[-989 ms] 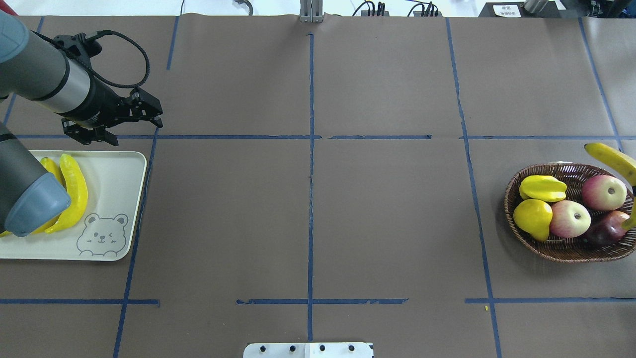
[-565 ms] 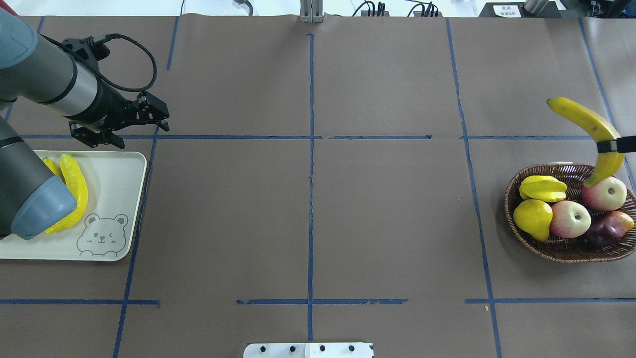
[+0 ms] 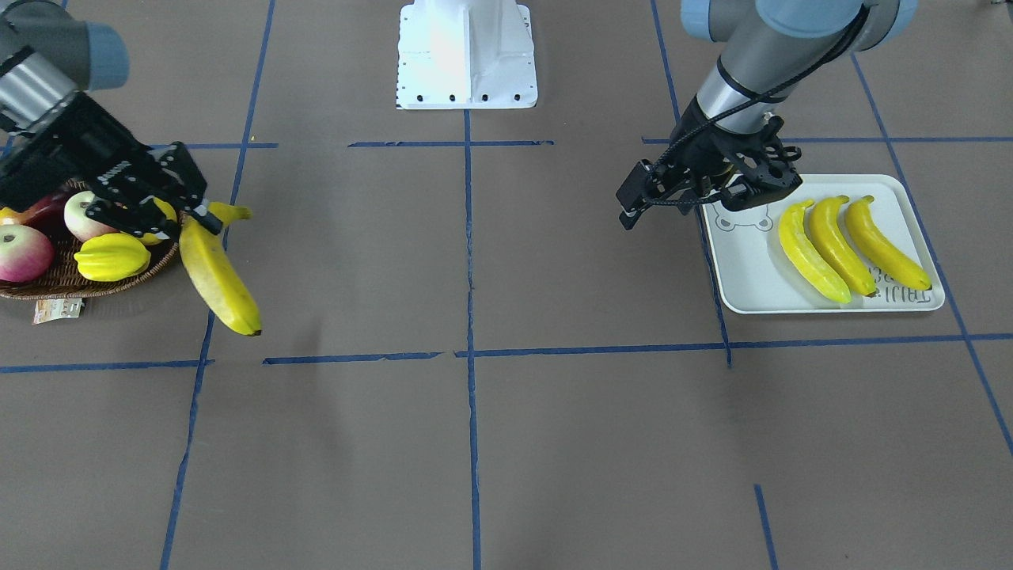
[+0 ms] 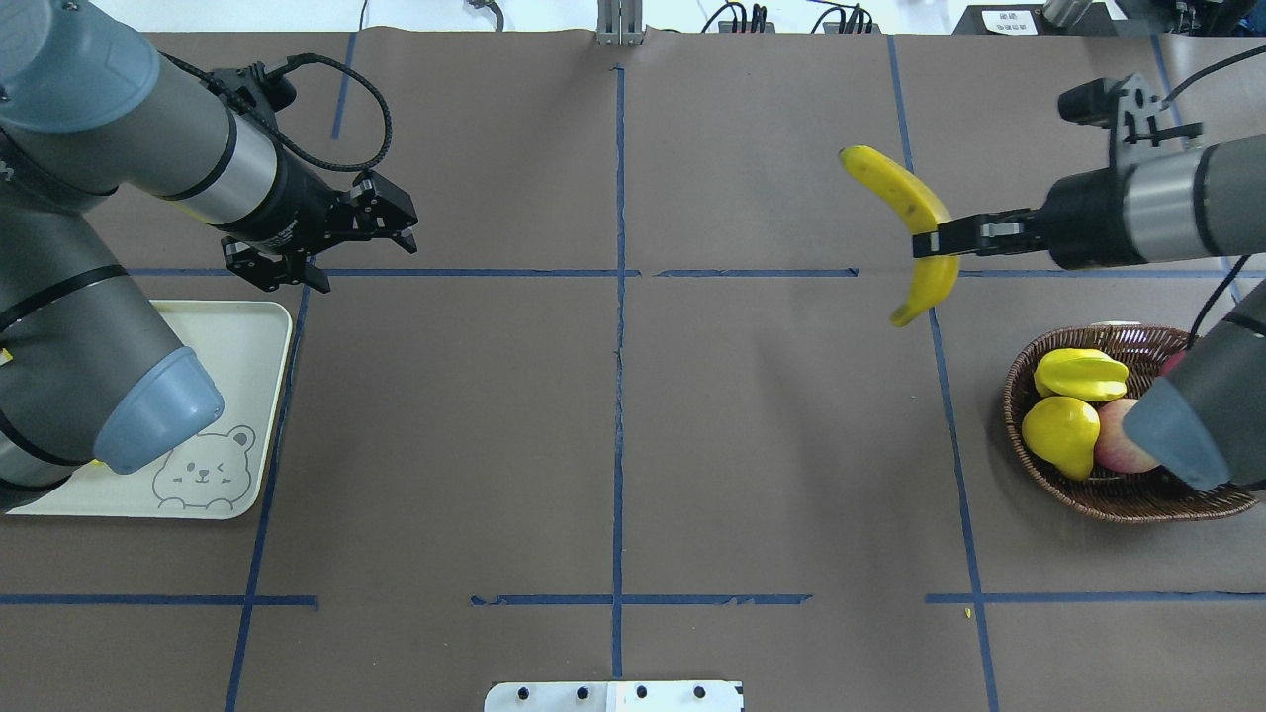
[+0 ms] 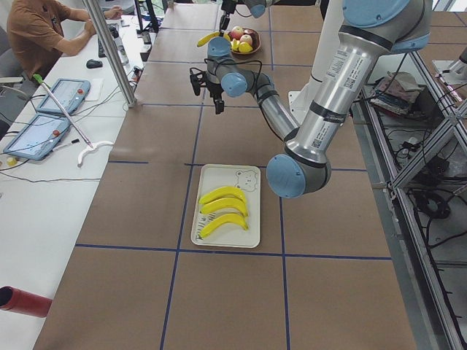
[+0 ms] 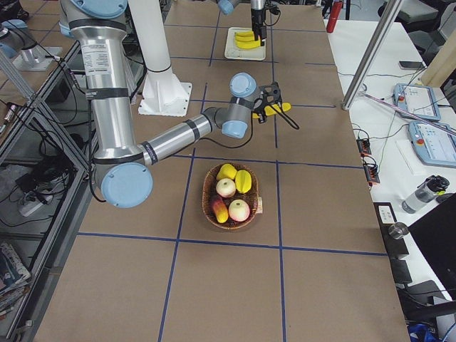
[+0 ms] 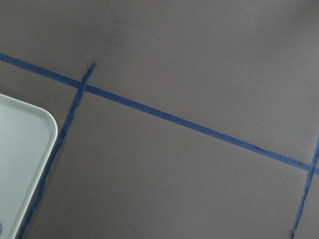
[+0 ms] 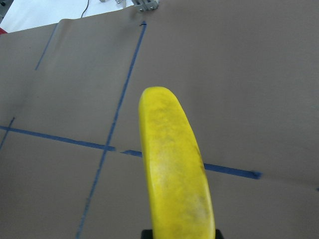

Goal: Transfer all bananas from basket to plate

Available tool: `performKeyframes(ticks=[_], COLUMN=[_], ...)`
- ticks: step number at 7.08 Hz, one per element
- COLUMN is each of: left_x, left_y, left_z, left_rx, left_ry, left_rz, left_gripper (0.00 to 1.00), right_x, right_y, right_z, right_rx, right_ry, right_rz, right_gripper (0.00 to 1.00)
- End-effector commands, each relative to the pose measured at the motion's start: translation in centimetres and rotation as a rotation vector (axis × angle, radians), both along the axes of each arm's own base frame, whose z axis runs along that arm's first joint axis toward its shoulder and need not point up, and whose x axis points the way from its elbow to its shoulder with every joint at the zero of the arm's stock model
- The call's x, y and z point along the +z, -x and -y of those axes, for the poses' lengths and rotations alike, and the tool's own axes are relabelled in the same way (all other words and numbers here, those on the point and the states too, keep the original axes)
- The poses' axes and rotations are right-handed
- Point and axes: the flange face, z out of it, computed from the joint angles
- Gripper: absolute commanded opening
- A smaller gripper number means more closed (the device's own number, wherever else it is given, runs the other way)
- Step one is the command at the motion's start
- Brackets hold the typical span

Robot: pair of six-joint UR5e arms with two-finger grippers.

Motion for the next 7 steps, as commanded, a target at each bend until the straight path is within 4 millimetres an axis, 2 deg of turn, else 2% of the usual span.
performKeyframes(ticks=[1,2,3,4,6,7], left_x=[-1.9,-1.7,-1.6,-3.1,-6.0,-6.6], left_y=[-0.8,-2.2,-3.8,-4.9,-7.2,-7.9], left_z=[0.6,1.0,0.4,-0.5,-0.5,-0.2], left_rx=[-0.053,-0.073,-0.068,-0.052,-0.042,-0.043], left_ry=[-0.023,-0.023,-0.016,-0.017,0.014,0.012], left_rz=[-0.146,-0.246,-0.319,-0.359,-0.395,-0.396], left_gripper=[0.99,0.99,0.99,0.99,0.99,0.99], right_x=[-7.1,-9.4,-12.1,-13.8,-15.2,-15.5], right_y=[10.1,13.9,16.8,18.9,20.7,20.9], right_z=[-2.9,-5.1,-6.8,-8.5,-10.3,-10.6], right_rx=[0.065,0.093,0.12,0.124,0.127,0.123], right_ry=[0.033,0.033,0.016,0.017,0.006,0.007], right_rz=[0.056,0.07,0.068,0.051,0.055,0.057], right_gripper=[0.02,0.02,0.02,0.02,0.02,0.02])
